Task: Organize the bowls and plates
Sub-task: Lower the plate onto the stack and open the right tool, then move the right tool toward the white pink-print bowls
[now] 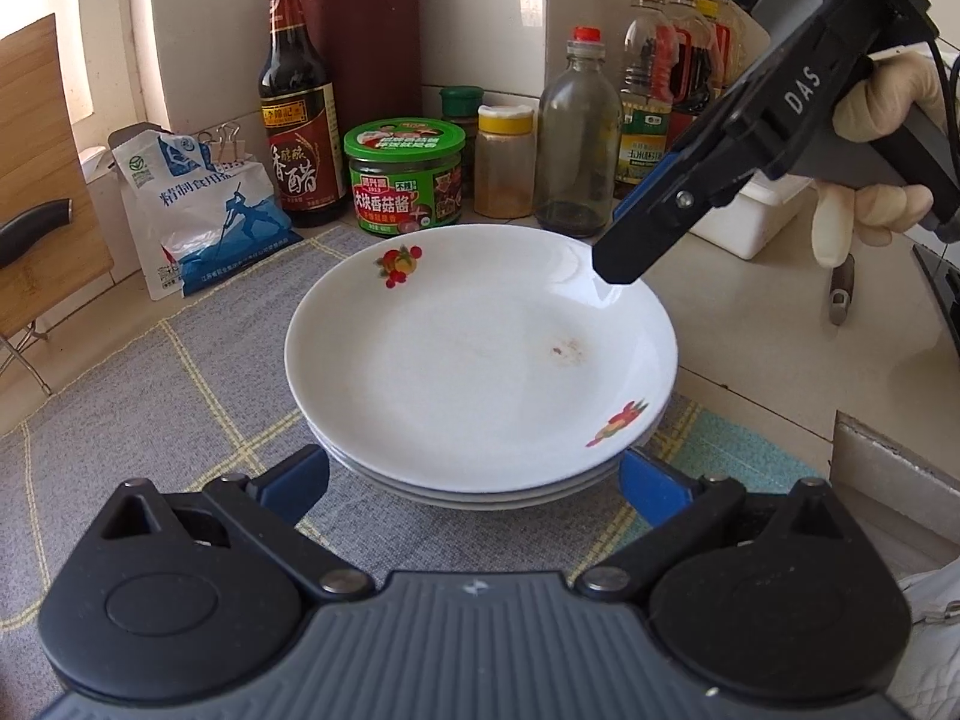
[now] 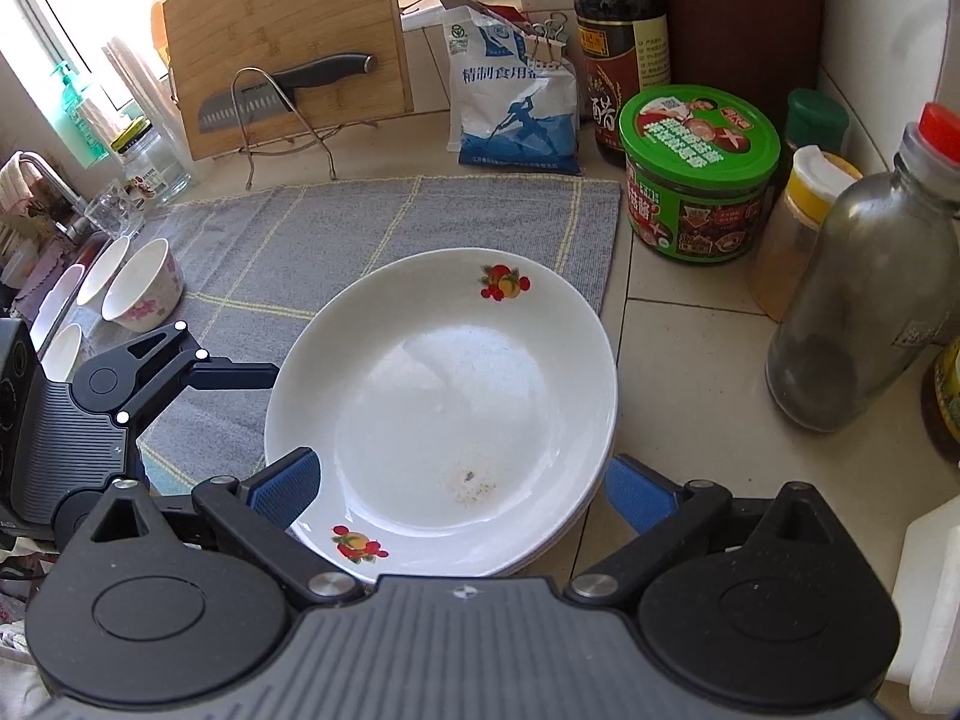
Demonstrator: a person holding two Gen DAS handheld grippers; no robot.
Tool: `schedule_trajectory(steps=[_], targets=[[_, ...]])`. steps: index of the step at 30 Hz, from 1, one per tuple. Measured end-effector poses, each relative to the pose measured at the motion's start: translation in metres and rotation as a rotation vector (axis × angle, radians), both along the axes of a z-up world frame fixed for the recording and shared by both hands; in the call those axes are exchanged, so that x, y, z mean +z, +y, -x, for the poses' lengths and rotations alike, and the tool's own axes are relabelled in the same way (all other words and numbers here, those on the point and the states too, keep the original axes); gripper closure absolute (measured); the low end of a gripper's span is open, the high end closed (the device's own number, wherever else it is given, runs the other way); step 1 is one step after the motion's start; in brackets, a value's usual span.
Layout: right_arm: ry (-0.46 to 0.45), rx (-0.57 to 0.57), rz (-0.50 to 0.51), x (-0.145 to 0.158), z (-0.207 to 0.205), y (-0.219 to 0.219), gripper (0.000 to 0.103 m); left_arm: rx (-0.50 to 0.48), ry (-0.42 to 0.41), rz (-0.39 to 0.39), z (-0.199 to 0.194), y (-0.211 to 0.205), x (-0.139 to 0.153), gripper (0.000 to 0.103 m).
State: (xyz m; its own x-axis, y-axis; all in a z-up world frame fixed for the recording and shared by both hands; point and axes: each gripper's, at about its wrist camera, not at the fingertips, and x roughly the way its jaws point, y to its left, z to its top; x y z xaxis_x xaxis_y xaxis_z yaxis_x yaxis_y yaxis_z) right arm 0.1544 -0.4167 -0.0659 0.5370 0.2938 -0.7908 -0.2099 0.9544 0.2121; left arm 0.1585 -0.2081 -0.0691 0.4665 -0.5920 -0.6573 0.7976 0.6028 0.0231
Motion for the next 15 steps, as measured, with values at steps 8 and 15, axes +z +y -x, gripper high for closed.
schedule_trajectory(steps=[8,15], targets=[[-0.074,-0.034,0.150,0.001,0.000,0.025,0.000,0.104,-0.041,0.041,0.008,0.016,0.015,0.001],[-0.141,-0.057,0.236,0.007,0.002,0.052,0.000,0.223,-0.068,0.100,0.015,0.043,0.033,0.001]])
